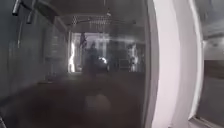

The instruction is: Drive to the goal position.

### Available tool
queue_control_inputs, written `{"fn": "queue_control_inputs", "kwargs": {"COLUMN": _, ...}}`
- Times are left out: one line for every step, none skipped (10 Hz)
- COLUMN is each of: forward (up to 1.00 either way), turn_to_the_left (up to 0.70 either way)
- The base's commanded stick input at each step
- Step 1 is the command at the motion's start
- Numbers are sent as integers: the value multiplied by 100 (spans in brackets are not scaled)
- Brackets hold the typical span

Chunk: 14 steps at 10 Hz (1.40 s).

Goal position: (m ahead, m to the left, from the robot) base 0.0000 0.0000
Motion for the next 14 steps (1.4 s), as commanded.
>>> {"fn": "queue_control_inputs", "kwargs": {"forward": 0, "turn_to_the_left": 45}}
{"fn": "queue_control_inputs", "kwargs": {"forward": 0, "turn_to_the_left": 45}}
{"fn": "queue_control_inputs", "kwargs": {"forward": 0, "turn_to_the_left": 45}}
{"fn": "queue_control_inputs", "kwargs": {"forward": 0, "turn_to_the_left": 45}}
{"fn": "queue_control_inputs", "kwargs": {"forward": 0, "turn_to_the_left": 45}}
{"fn": "queue_control_inputs", "kwargs": {"forward": 0, "turn_to_the_left": 24}}
{"fn": "queue_control_inputs", "kwargs": {"forward": 0, "turn_to_the_left": 0}}
{"fn": "queue_control_inputs", "kwargs": {"forward": 0, "turn_to_the_left": 0}}
{"fn": "queue_control_inputs", "kwargs": {"forward": 0, "turn_to_the_left": 0}}
{"fn": "queue_control_inputs", "kwargs": {"forward": 0, "turn_to_the_left": 0}}
{"fn": "queue_control_inputs", "kwargs": {"forward": 0, "turn_to_the_left": 0}}
{"fn": "queue_control_inputs", "kwargs": {"forward": 0, "turn_to_the_left": 0}}
{"fn": "queue_control_inputs", "kwargs": {"forward": 0, "turn_to_the_left": 0}}
{"fn": "queue_control_inputs", "kwargs": {"forward": 0, "turn_to_the_left": 0}}
